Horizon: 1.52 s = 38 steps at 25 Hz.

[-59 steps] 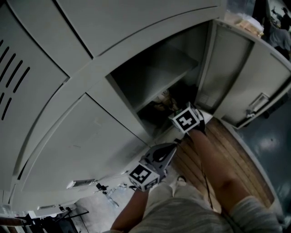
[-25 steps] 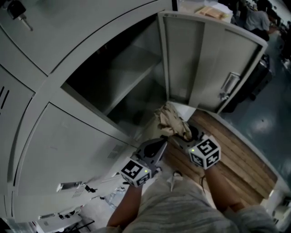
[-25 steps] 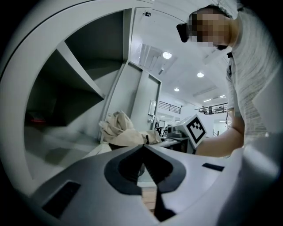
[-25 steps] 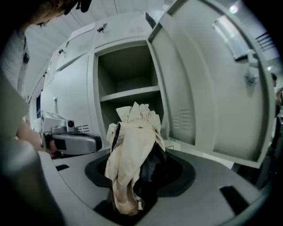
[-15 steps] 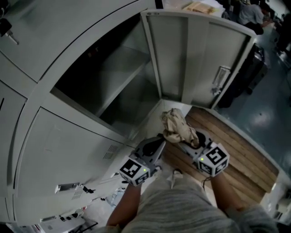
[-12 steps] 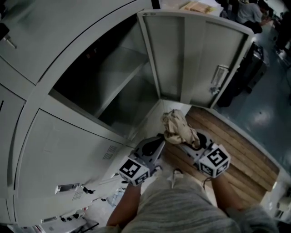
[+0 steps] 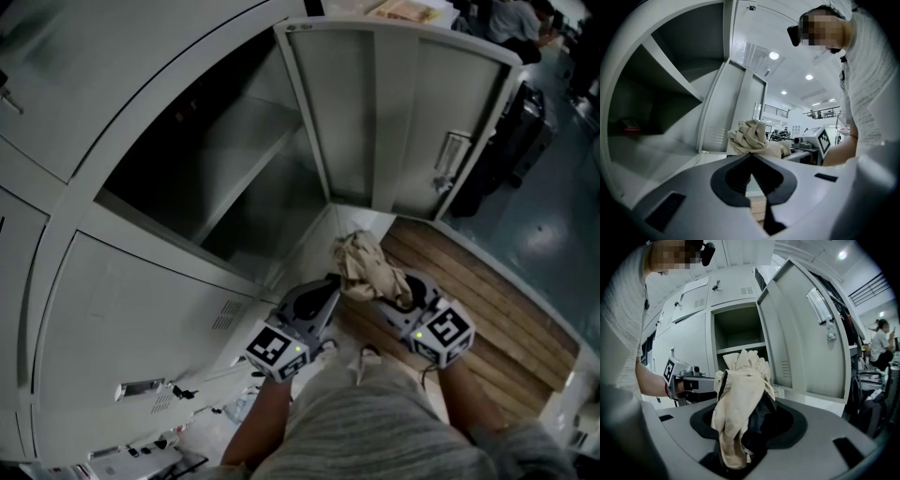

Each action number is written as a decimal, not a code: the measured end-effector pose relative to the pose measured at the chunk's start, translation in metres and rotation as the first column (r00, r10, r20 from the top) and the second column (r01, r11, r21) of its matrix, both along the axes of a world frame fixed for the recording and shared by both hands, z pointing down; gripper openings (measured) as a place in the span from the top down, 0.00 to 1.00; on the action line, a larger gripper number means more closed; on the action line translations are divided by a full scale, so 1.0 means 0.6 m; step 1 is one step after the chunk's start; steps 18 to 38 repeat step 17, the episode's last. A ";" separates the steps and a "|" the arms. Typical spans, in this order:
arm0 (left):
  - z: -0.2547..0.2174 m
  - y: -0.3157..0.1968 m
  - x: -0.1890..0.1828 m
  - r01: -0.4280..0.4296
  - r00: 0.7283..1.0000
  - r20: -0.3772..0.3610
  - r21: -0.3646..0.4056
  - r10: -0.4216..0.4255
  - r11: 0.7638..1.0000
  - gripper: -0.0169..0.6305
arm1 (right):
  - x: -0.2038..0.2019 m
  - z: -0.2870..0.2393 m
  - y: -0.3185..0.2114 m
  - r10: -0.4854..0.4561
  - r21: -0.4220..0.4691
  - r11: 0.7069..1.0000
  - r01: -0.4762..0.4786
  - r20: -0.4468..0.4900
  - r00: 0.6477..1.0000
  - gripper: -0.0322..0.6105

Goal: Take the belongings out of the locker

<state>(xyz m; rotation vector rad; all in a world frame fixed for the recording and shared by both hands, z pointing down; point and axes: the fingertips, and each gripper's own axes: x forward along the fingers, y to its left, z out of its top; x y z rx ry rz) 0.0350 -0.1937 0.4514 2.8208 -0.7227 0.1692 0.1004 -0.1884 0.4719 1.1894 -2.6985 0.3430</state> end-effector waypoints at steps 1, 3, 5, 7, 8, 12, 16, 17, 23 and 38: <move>0.001 -0.001 -0.001 0.001 1.000 0.002 0.000 -0.001 1.000 0.97 | -0.001 -0.001 -0.001 -0.004 0.000 1.000 0.004 0.000 1.000 0.59; 0.000 -0.002 -0.001 0.004 1.000 0.002 0.002 -0.004 1.000 0.97 | -0.005 -0.003 0.000 -0.015 -0.009 1.000 0.015 -0.005 1.000 0.59; 0.001 -0.003 -0.002 0.006 1.000 0.004 0.003 -0.006 1.000 0.97 | -0.009 -0.004 0.001 -0.025 -0.015 1.000 0.025 -0.007 1.000 0.59; 0.002 -0.003 -0.002 0.010 1.000 0.004 -0.004 -0.010 1.000 0.97 | -0.010 -0.004 -0.002 -0.026 -0.005 1.000 0.026 -0.001 1.000 0.59; 0.002 -0.003 -0.001 0.012 1.000 0.003 -0.007 -0.012 1.000 0.97 | -0.010 -0.003 -0.003 -0.026 0.000 1.000 0.026 0.001 1.000 0.59; 0.003 -0.005 0.001 0.011 1.000 0.005 -0.005 -0.011 1.000 0.97 | -0.011 0.000 -0.001 -0.034 -0.023 0.999 0.033 -0.016 0.999 0.59; 0.006 -0.007 0.000 0.008 1.000 0.010 0.004 -0.008 1.000 0.97 | -0.006 0.001 -0.006 -0.027 -0.015 1.000 0.027 -0.017 0.999 0.59; 0.007 -0.008 0.000 0.008 1.000 0.011 0.004 -0.008 1.000 0.97 | -0.003 0.002 -0.009 -0.020 -0.006 1.000 0.020 -0.012 1.000 0.59; 0.007 -0.008 0.000 0.008 1.000 0.011 0.004 -0.008 1.000 0.97 | -0.003 0.002 -0.009 -0.020 -0.006 1.000 0.020 -0.012 1.000 0.59; 0.007 -0.008 0.000 0.008 1.000 0.011 0.004 -0.008 1.000 0.97 | -0.003 0.002 -0.009 -0.020 -0.006 1.000 0.020 -0.012 1.000 0.59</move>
